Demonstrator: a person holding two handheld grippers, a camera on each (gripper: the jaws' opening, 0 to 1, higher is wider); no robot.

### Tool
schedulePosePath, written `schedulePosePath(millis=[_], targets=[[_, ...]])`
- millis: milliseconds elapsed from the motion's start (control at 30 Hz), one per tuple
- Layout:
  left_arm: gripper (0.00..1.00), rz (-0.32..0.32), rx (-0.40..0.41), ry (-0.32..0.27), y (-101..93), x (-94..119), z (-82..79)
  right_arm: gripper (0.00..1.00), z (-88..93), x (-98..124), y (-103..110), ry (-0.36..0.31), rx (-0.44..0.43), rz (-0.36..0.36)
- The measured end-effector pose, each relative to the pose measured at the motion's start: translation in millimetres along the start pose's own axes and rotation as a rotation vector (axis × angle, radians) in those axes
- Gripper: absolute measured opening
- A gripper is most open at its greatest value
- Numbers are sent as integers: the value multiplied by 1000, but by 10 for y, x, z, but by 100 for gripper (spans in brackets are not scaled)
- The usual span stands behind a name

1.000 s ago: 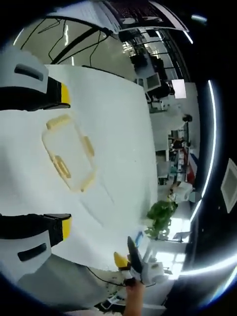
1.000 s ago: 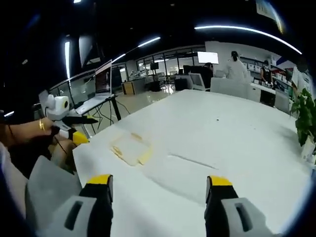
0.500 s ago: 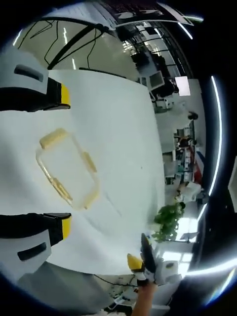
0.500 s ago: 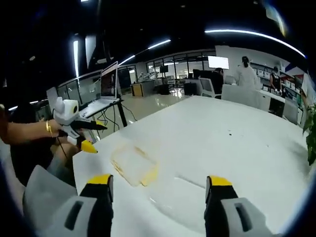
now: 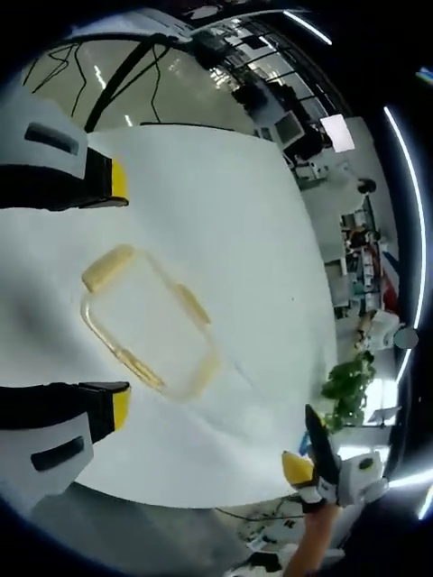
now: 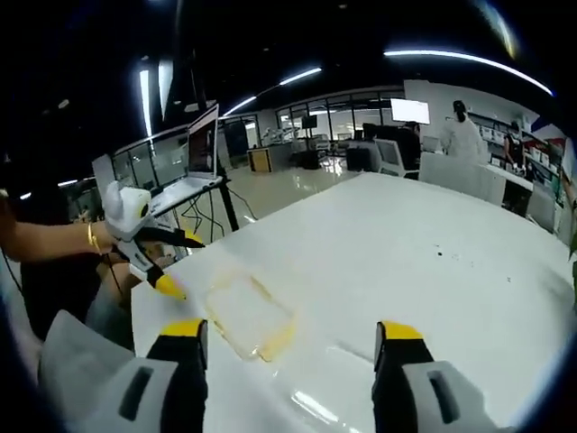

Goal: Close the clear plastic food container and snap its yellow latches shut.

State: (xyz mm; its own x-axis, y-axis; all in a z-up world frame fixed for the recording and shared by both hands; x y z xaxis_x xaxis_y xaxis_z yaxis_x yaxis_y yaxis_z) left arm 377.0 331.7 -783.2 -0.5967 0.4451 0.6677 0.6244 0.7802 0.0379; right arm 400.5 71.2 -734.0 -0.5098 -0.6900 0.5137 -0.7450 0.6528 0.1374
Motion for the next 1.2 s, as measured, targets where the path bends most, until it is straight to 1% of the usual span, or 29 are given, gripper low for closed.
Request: schedulePosePath(millis=[67, 200, 233, 400, 500, 533, 567, 633, 667, 800, 867, 933, 1033, 1133, 1200], targets=[[78, 13, -2, 9, 10, -37, 14, 74, -3, -55, 48, 25, 19, -24], [78, 36, -37, 40, 20, -98, 32, 73, -66, -207, 169, 40, 32, -72], [78, 41, -40, 40, 20, -110, 32, 73, -73, -239, 189, 42, 37, -80], [77, 85, -70, 67, -7, -190, 62, 73, -62, -433, 314, 85, 78, -134], [73, 120, -42, 77, -13, -241, 89, 73, -30, -536, 370, 114, 90, -166], [73, 123, -48, 78, -11, -252, 93, 73, -16, -562, 390, 127, 94, -174], [74, 126, -63, 87, -6, -269, 102, 73, 24, -590, 412, 164, 107, -175], [75, 131, -80, 97, 3, -290, 114, 73, 90, -653, 452, 208, 139, -180], [75, 139, -84, 102, 9, -309, 121, 73, 119, -678, 468, 226, 139, -184], [75, 171, -100, 122, 15, -362, 146, 73, 222, -823, 528, 273, 139, -201], [74, 200, -101, 122, -5, -381, 150, 73, 260, -869, 543, 290, 145, -196], [74, 209, -113, 122, -13, -400, 155, 73, 304, -922, 561, 305, 163, -185], [74, 216, -137, 136, -4, -433, 176, 73, 353, -995, 567, 324, 170, -184], [74, 214, -135, 138, 24, -459, 182, 73, 401, -1075, 530, 350, 173, -178], [74, 185, -121, 129, 67, -478, 177, 73, 438, -1102, 501, 380, 207, -160]])
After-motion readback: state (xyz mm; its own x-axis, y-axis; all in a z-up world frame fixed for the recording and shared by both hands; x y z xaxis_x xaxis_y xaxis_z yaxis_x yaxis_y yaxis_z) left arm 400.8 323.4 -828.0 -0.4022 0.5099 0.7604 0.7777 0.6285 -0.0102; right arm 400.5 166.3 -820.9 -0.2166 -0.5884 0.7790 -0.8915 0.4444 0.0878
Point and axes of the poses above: the point that each gripper's makers call its tool centre point, and the gripper's own axes: x roughly backward along the fingers, y roughly to its left, z roughly out of its underside, the point moved 5 cm from there along x, roughly backward along the fingers, and after that the axes turned 1 degree about z, right-handed, at the moved point
